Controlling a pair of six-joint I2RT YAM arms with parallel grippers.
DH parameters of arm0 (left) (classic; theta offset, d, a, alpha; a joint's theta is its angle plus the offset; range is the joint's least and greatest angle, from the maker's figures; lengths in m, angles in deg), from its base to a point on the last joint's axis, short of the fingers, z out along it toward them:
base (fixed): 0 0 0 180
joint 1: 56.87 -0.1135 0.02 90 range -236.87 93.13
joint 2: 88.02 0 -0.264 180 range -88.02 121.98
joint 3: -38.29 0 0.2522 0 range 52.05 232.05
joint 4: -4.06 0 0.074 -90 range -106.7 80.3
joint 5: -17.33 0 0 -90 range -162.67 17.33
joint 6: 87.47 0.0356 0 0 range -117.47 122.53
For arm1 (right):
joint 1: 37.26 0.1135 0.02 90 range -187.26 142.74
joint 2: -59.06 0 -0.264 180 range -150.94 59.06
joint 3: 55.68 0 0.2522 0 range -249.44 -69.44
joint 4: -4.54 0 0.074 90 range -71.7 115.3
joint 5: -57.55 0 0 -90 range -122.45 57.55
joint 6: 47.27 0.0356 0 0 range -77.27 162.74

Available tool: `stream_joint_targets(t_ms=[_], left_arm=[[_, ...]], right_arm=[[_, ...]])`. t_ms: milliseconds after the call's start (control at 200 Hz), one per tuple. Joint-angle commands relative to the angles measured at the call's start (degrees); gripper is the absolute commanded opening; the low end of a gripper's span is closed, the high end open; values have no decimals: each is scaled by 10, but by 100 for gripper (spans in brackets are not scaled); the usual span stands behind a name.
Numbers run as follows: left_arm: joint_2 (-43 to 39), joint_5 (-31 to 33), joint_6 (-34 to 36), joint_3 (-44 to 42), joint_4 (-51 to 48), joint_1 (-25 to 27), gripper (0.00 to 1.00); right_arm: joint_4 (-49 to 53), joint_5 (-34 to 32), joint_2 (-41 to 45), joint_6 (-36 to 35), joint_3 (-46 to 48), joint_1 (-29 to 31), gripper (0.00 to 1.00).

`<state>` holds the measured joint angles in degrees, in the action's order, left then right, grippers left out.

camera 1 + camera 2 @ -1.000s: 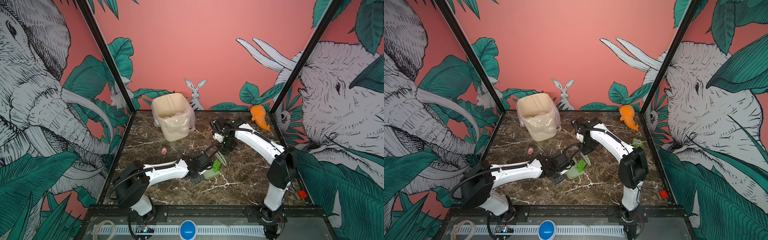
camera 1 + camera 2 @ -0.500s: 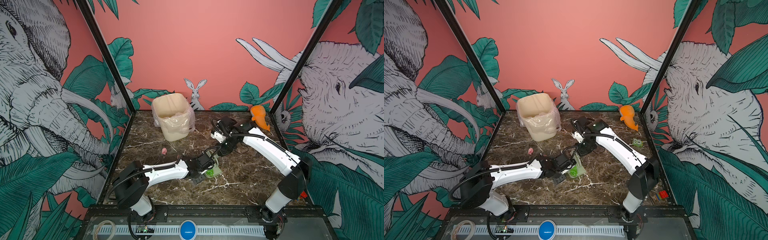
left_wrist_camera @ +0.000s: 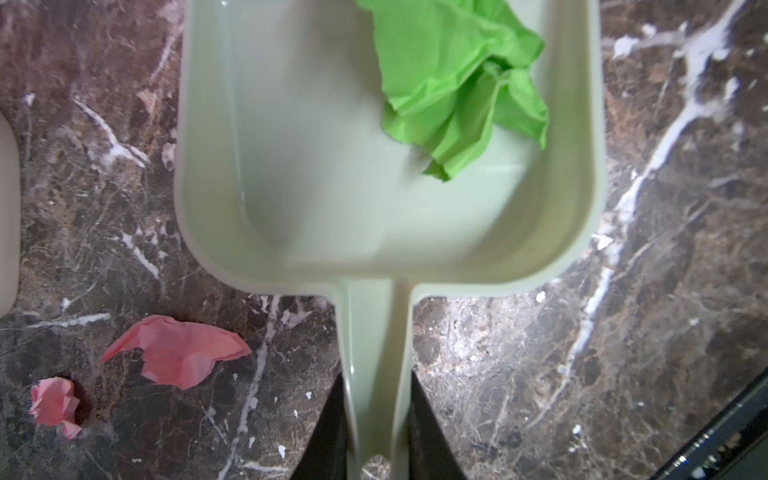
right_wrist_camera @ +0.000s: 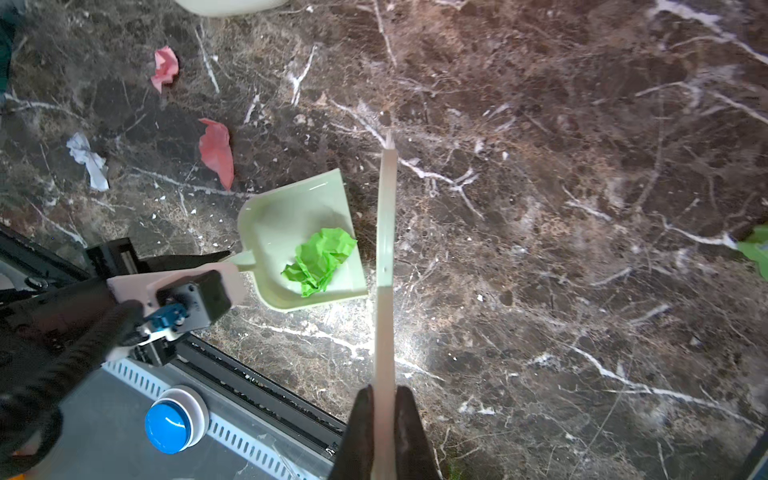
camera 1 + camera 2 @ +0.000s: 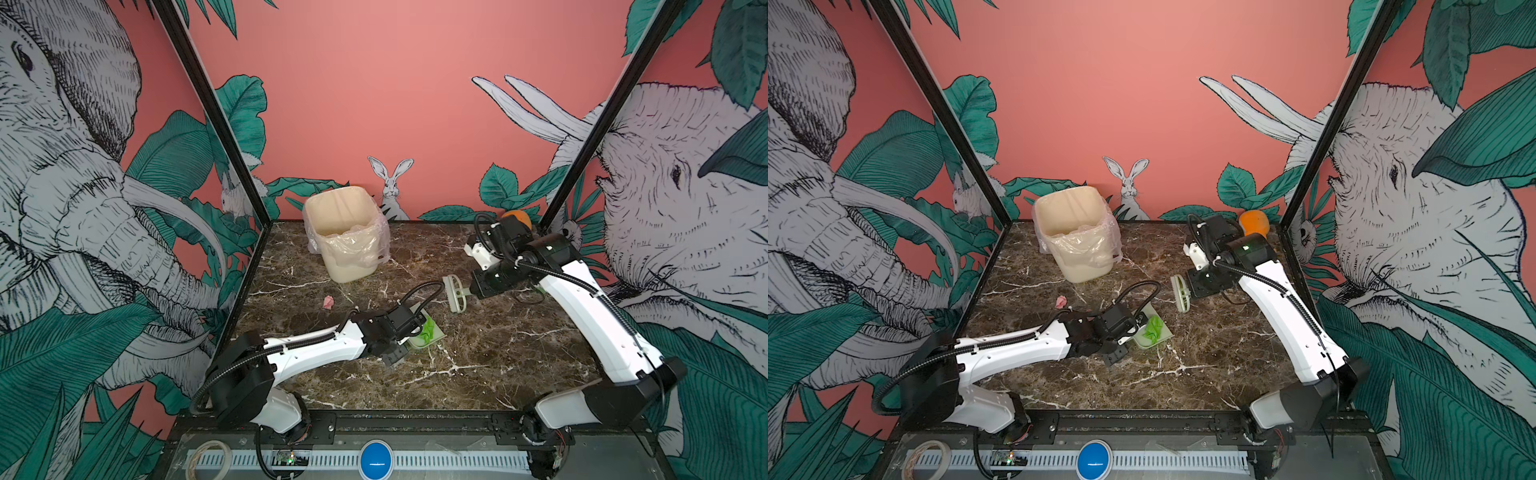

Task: Sweep away the paper scraps from the table
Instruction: 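Carry the dustpan with the green scrap up to the bin, left gripper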

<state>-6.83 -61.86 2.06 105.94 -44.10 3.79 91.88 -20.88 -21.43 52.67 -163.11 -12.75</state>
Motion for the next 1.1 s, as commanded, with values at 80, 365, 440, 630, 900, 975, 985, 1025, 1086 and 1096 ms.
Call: stream_joint_targets(t_ms=[80, 365, 440, 630, 900, 975, 985, 1025, 1086, 1096], left_arm=[[-62, 16, -14, 33, -32, -8, 3], [-117, -10, -25, 131, -136, -64, 4], [-127, -13, -24, 164, -168, -82, 4], [-136, -14, -5, 250, -253, -140, 5], [-113, -20, 25, 374, -338, -262, 5], [-109, -26, 31, 391, -342, -300, 5], [-108, -27, 32, 394, -342, -305, 5], [-107, -35, 35, 402, -342, -327, 6], [-103, -45, 40, 412, -339, -357, 6], [-102, -46, 41, 414, -338, -362, 6]], right_arm=[[12, 33, 45, -18, 57, -52, 0], [-5, 75, 81, -18, 115, -87, 0], [-10, 81, 86, -18, 124, -92, 0], [-16, 92, 91, -19, 133, -100, 0], [-20, 107, 93, -19, 136, -104, 0], [-21, 111, 95, -18, 138, -105, 0], [-22, 112, 95, -18, 138, -105, 0], [-22, 112, 96, -18, 140, -105, 0], [-22, 115, 98, -19, 143, -106, 0], [-22, 115, 98, -19, 143, -106, 0]])
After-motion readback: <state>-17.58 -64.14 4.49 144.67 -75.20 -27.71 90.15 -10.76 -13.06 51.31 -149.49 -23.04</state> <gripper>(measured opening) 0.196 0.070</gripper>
